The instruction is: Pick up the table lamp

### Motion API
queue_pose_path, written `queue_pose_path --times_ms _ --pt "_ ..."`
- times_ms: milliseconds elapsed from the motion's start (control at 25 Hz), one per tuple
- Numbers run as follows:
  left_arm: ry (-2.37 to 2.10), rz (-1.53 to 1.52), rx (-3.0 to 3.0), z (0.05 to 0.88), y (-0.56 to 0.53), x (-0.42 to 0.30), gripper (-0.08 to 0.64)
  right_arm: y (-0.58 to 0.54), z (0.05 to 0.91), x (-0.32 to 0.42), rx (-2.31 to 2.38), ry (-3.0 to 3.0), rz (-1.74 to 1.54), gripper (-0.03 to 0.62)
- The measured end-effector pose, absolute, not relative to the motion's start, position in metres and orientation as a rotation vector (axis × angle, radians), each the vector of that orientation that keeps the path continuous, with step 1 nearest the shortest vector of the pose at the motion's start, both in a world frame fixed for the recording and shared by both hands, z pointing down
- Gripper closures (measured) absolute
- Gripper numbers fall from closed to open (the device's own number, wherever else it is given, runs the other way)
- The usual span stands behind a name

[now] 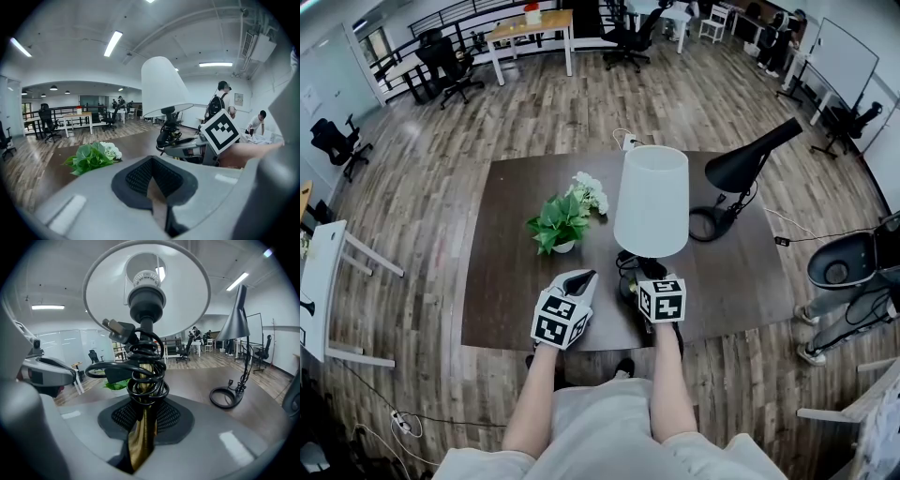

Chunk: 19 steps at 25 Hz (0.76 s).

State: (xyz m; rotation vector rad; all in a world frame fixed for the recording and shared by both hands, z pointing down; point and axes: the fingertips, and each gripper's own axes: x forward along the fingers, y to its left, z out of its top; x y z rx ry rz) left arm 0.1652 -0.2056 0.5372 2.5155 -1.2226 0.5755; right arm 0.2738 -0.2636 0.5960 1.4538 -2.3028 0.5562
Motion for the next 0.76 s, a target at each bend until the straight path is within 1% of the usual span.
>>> queue_pose_path --times_ms 760 --pt "-1.242 0.6 2.521 0.5298 -0.2146 0.1589 0.56 -0.2707 0.5983 0.2709 1.46 -2.328 0.572 0.491"
